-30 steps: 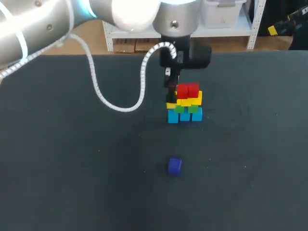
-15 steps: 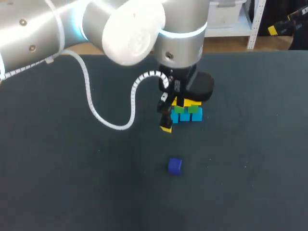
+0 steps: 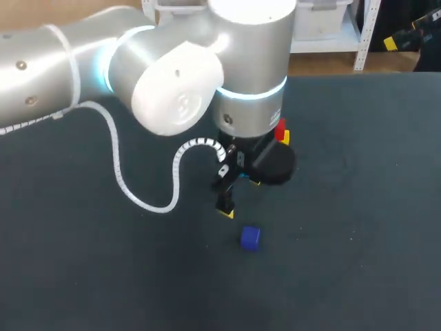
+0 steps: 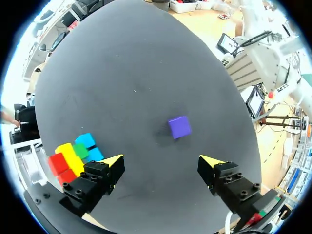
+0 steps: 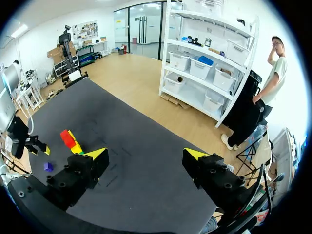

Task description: Place the blue cubes, place green cubes on the blue cubes, place the yellow cubes on the green cubes, then place the red cubes on the yellow cubes, and place purple cube on the red cubes.

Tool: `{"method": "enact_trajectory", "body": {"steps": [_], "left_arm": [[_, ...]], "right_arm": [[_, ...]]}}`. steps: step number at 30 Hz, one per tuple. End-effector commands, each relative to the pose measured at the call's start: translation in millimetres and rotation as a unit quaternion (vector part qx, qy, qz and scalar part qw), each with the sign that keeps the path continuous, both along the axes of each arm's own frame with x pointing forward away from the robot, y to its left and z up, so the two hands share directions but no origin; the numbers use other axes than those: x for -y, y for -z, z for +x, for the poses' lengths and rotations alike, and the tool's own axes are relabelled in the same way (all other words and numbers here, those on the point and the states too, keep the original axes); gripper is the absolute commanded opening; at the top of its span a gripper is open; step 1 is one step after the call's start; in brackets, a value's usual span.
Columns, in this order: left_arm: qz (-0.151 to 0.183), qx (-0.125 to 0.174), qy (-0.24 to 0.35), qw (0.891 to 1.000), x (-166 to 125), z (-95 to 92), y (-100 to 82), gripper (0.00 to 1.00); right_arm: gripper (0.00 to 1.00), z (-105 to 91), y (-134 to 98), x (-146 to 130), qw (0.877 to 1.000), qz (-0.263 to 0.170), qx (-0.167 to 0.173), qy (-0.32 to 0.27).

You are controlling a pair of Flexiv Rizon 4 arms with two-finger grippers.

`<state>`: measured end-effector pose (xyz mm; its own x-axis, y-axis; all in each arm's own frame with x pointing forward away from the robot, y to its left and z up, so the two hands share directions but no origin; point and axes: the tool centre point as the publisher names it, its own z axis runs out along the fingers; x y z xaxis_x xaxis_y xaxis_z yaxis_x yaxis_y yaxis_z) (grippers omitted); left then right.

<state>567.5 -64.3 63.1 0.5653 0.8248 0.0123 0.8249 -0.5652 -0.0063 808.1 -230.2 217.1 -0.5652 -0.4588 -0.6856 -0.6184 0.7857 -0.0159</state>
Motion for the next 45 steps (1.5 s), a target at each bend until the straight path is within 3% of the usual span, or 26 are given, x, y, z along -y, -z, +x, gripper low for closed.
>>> {"method": "enact_trajectory", "body": {"steps": [1,6,9,14,35,40,45], "left_arm": [[0.002,-0.005,-0.004,1.000,-2.4,-3.8,7.2,1.00],[0.003,-0.015,-0.025,1.000,-3.9,-13.7,7.4,1.00],[0.024,-0.014,-0.054,0.998,-4.4,-23.1,7.2,1.00],[0.033,-0.020,-0.076,0.996,-5.6,-31.6,6.8,1.00],[0.031,-0.022,-0.074,0.997,-4.9,-31.8,5.2,1.00],[-0.054,-0.054,-0.129,0.989,-1.9,-34.3,15.7,1.00],[-0.099,-0.070,-0.193,0.974,0.8,-47.4,21.7,1.00]], "right_arm": [[1.00,-0.6,0.0,0.7,1.000,0.001,0.000,0.000],[1.00,-0.6,0.0,0.7,1.000,0.001,0.000,0.000],[1.00,-0.6,0.0,0.7,1.000,0.001,0.000,0.000],[1.00,-0.6,0.0,0.7,1.000,0.001,0.000,0.000],[1.00,-0.6,0.0,0.7,1.000,0.001,0.000,0.000],[1.00,-0.6,0.0,0.7,1.000,0.001,0.000,0.000],[1.00,-0.6,0.0,0.7,1.000,0.001,0.000,0.000]]}}
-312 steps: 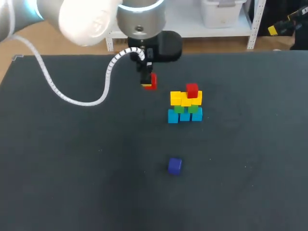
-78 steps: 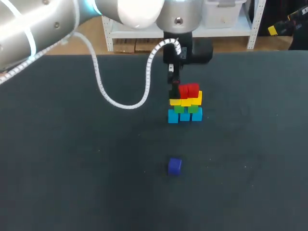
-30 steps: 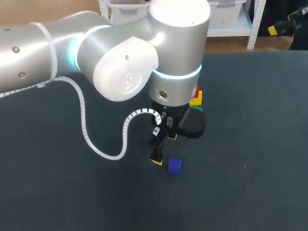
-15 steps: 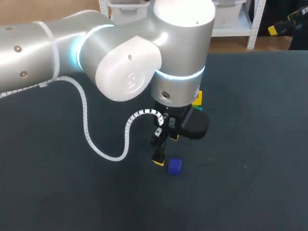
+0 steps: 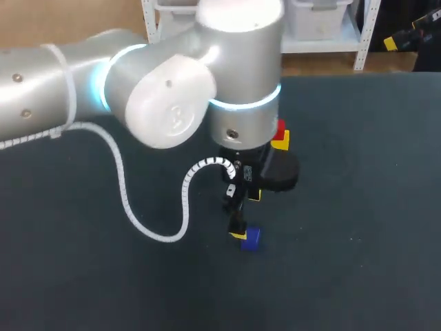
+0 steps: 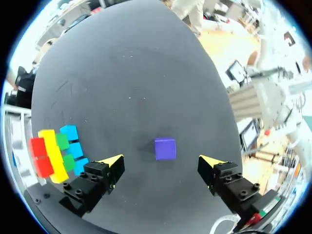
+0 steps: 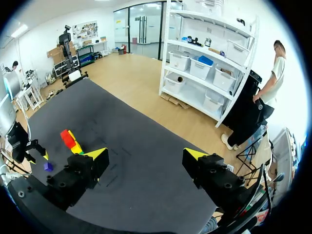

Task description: Place the blue cubes, place green cubes on the blue cubes, place the yellow cubes on the green cubes, then place the red cubes on the yellow cubes, and place purple cube on the red cubes.

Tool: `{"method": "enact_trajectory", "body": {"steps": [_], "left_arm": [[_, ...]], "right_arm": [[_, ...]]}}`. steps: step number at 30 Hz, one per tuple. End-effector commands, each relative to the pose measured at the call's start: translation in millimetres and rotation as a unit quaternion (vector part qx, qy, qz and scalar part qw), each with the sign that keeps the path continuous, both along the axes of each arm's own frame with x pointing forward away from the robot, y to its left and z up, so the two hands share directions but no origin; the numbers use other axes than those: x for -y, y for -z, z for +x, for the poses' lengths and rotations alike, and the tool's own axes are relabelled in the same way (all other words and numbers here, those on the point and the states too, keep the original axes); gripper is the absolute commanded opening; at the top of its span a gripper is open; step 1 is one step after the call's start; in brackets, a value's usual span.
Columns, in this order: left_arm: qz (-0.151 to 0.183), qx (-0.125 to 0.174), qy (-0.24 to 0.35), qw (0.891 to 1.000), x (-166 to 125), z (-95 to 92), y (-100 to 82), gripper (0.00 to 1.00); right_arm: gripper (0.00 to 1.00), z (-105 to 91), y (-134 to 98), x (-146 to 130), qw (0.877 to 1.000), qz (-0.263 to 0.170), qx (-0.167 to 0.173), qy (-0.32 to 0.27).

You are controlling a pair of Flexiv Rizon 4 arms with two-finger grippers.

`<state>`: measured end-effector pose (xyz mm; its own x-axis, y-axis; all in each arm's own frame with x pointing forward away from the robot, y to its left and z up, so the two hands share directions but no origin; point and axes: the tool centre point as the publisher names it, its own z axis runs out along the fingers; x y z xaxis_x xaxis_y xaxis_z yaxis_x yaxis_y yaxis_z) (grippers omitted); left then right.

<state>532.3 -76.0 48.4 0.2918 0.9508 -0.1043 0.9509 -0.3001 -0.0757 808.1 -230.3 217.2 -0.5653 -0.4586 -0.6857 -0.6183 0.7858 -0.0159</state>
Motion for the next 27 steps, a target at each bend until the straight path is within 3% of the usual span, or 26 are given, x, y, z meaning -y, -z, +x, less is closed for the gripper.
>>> {"method": "enact_trajectory", "body": {"steps": [1,3,9,19,27], "left_arm": [[-0.062,-0.002,-0.053,0.997,-9.8,-14.8,8.5,1.00],[-0.066,-0.005,-0.073,0.995,-8.9,-18.2,9.8,1.00],[-0.026,0.007,-0.068,0.997,5.4,-20.7,19.1,1.00],[0.000,-0.010,-0.037,0.999,25.2,-19.7,28.0,1.00],[0.017,-0.030,-0.056,0.998,20.2,-17.7,45.4,1.00]], "right_arm": [[1.00,-0.6,0.0,0.5,1.000,0.001,0.000,0.000],[1.00,-0.6,0.0,0.5,1.000,0.001,0.000,0.000],[1.00,-0.6,0.0,0.5,1.000,0.001,0.000,0.000],[1.00,-0.6,0.0,0.5,1.000,0.001,0.000,0.000],[1.00,-0.6,0.0,0.5,1.000,0.001,0.000,0.000]]}}
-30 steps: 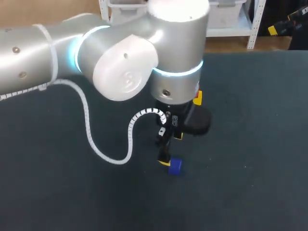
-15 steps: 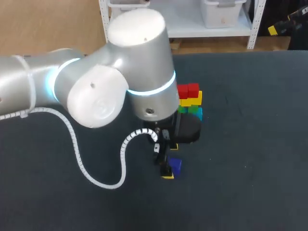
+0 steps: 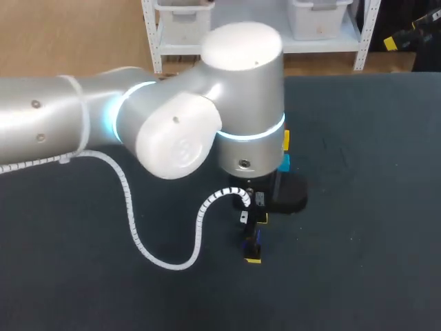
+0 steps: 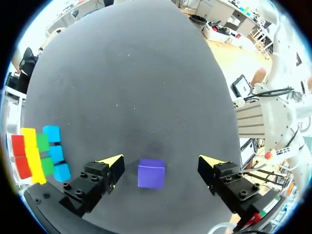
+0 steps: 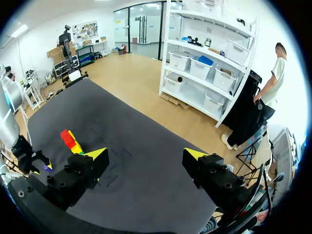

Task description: Place the blue cubes, place green cubes on the blue cubes, place the yellow cubes on the green cubes, then place the red cubes on the yellow cubes, and place purple cube on the red cubes.

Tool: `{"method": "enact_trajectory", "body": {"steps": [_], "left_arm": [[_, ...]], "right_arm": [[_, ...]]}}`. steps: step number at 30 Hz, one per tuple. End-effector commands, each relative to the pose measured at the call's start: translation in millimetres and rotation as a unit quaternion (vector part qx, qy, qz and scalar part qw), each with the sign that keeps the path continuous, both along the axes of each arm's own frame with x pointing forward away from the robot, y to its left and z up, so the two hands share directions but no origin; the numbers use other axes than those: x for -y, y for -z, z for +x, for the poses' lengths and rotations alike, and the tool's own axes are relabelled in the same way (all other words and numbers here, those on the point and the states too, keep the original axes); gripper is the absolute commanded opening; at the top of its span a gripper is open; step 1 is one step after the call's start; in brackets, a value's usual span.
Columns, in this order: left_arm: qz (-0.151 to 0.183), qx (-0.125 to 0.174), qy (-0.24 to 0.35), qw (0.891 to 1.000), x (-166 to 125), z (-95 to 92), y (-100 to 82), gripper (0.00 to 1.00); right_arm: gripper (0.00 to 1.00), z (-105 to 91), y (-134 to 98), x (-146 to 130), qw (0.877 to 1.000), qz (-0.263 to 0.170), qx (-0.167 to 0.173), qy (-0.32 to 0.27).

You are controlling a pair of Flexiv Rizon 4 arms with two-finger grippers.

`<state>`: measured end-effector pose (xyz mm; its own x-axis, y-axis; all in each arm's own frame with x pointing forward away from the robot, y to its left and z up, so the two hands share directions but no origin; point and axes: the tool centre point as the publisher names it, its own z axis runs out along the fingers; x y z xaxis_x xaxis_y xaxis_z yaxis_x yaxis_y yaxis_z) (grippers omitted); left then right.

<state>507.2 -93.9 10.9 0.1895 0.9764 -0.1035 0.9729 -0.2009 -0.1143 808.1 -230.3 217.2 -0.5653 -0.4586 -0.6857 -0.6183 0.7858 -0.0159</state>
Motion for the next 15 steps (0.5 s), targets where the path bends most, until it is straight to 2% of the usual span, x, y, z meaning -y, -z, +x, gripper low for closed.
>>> {"method": "enact_trajectory", "body": {"steps": [1,15], "left_arm": [[0.010,-0.011,-0.009,1.000,0.4,8.7,9.3,1.00],[0.020,0.010,-0.005,1.000,-17.6,22.4,11.4,1.00]], "right_arm": [[1.00,-0.6,0.0,0.5,1.000,0.001,0.000,0.000],[1.00,-0.6,0.0,0.5,1.000,0.001,0.000,0.000]]}}
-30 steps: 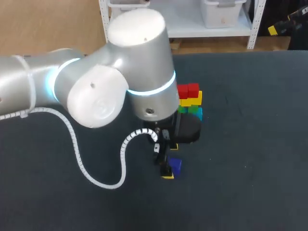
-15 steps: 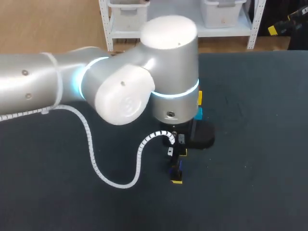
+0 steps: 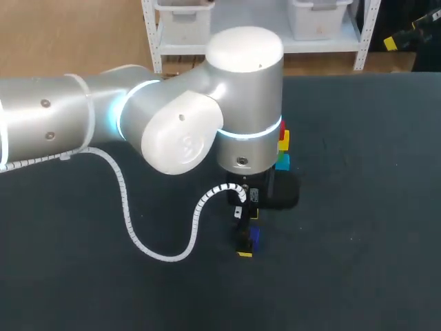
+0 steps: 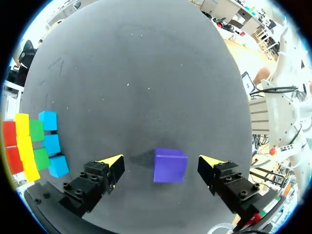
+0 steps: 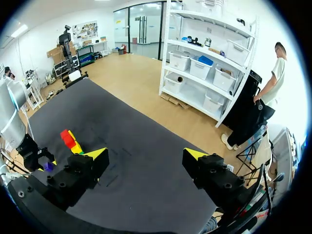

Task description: Place the blue cubes, place green cubes on the blue cubes, place the yellow cubes on the green cubes, then place the red cubes on the yellow cubes, and place purple cube on the red cubes.

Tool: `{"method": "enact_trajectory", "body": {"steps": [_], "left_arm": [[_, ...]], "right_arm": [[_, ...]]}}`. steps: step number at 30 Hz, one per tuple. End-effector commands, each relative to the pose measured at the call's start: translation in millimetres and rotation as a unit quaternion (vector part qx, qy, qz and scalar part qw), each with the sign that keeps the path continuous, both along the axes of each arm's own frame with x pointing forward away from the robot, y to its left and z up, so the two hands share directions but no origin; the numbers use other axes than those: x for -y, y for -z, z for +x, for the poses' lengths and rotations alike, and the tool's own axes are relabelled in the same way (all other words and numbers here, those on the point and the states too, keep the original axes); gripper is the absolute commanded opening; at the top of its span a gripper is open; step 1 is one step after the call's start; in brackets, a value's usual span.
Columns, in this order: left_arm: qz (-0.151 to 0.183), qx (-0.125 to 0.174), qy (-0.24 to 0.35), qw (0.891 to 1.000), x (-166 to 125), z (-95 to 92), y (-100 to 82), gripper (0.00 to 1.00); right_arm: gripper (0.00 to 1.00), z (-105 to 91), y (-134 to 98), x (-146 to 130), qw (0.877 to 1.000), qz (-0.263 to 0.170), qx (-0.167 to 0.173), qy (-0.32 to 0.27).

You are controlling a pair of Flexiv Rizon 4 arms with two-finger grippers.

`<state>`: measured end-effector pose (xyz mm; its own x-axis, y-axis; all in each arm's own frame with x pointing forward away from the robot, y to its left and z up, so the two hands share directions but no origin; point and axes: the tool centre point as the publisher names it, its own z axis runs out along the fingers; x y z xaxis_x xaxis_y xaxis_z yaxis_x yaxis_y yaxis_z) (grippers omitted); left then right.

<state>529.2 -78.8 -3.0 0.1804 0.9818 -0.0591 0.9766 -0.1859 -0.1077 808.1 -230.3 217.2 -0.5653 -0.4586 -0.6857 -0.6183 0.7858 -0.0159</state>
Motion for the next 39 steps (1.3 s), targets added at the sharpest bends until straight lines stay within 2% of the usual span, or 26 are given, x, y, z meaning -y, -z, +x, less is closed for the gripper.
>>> {"method": "enact_trajectory", "body": {"steps": [1,5,6,8,9,10,11,12,18,22,29,34,36,39], "left_arm": [[-0.002,0.003,0.001,1.000,-1.9,0.1,-2.7,1.00],[-0.002,0.003,0.005,1.000,1.1,-1.2,-1.5,1.00],[-0.002,0.003,0.005,1.000,1.5,-1.2,-1.1,0.85],[-0.001,0.003,0.007,1.000,2.0,-1.3,-0.5,0.69],[-0.001,0.002,0.008,1.000,2.1,-1.4,-0.3,0.45],[-0.001,0.002,0.008,1.000,2.2,-1.5,-0.1,0.33],[0.000,0.002,0.010,1.000,2.5,-1.9,0.0,0.10],[0.000,0.002,0.010,1.000,2.5,-2.0,0.0,0.00],[0.004,0.000,0.007,1.000,1.3,-2.3,-3.7,0.00],[0.003,-0.022,-0.003,1.000,-0.7,-4.5,-13.1,0.00],[0.000,-0.024,0.031,0.999,-19.7,-17.6,-58.6,0.00],[0.007,-0.028,0.047,0.998,-38.3,-26.6,-82.7,0.00],[-0.010,-0.015,0.040,0.999,-42.8,-26.2,-94.6,0.00],[-0.016,-0.010,0.031,0.999,-44.4,-25.0,-106.7,0.00]], "right_arm": [[1.00,-0.6,0.0,0.5,1.000,0.001,0.000,0.000],[1.00,-0.6,0.0,0.5,1.000,0.001,0.000,0.000],[1.00,-0.6,0.0,0.5,1.000,0.001,0.000,0.000],[1.00,-0.6,0.0,0.5,1.000,0.001,0.000,0.000],[1.00,-0.6,0.0,0.5,1.000,0.001,0.000,0.000],[1.00,-0.6,0.0,0.5,1.000,0.001,0.000,0.000],[1.00,-0.6,0.0,0.5,1.000,0.001,0.000,0.000],[1.00,-0.6,0.0,0.5,1.000,0.001,0.000,0.000],[1.00,-0.6,0.0,0.5,1.000,0.001,0.000,0.000],[1.00,-0.6,0.0,0.5,1.000,0.001,0.000,0.000],[1.00,-0.6,0.0,0.5,1.000,0.001,0.000,0.000],[1.00,-0.6,0.0,0.5,1.000,0.001,0.000,0.000],[1.00,-0.6,0.0,0.5,1.000,0.001,0.000,0.000],[1.00,-0.6,0.0,0.5,1.000,0.001,0.000,0.000]]}}
